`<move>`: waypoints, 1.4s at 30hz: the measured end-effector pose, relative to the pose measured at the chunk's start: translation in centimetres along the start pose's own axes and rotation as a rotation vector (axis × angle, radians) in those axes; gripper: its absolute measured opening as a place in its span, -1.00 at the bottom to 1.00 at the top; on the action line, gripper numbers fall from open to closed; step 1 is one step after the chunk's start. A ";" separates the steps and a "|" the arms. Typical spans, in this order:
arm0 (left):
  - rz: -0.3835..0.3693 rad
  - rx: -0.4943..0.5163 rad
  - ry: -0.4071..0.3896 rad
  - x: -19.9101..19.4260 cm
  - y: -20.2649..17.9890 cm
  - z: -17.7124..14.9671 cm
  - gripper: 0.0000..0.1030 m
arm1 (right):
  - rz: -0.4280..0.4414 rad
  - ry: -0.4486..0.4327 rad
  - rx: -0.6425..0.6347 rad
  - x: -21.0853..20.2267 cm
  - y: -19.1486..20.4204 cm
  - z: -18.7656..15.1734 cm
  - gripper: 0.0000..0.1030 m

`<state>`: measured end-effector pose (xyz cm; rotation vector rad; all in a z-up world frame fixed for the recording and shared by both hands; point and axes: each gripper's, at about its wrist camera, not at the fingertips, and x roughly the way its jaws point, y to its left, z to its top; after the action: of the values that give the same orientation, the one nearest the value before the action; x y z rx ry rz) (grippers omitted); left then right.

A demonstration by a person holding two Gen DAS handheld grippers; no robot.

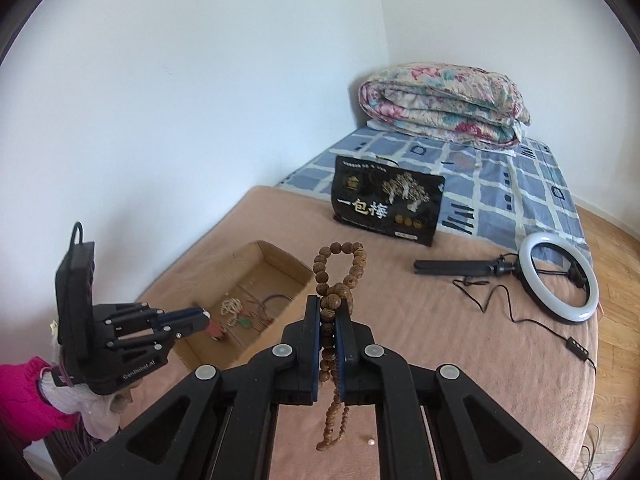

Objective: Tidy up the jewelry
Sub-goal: 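Lift the mala with the right tool over the box while the left tool carries the pearl bead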

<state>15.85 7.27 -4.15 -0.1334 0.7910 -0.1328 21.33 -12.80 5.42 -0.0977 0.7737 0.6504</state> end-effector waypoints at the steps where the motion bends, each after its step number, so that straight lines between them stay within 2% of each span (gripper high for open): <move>1: 0.005 -0.004 -0.003 -0.2 0.4 0.0 -0.89 | 0.003 -0.005 -0.003 -0.1 0.4 0.2 -0.93; 15: 0.047 -0.057 0.016 -0.6 4.9 -1.5 -0.89 | 0.069 -0.060 -0.050 1.2 5.8 4.7 -0.93; 25: 0.043 -0.064 0.051 0.1 5.8 -2.5 -0.89 | 0.100 -0.071 -0.074 3.8 8.9 6.8 -0.93; 33: 0.035 -0.076 0.091 1.4 6.3 -3.1 -0.89 | 0.115 -0.050 -0.063 7.0 9.6 7.5 -0.93; 42: 0.034 -0.088 0.117 2.5 6.8 -3.6 -0.89 | 0.114 0.005 -0.032 10.9 9.2 6.7 -0.93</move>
<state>15.46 13.25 -9.52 -0.1968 0.9157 -0.0735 26.00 2.24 4.24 -0.0851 0.7781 0.7712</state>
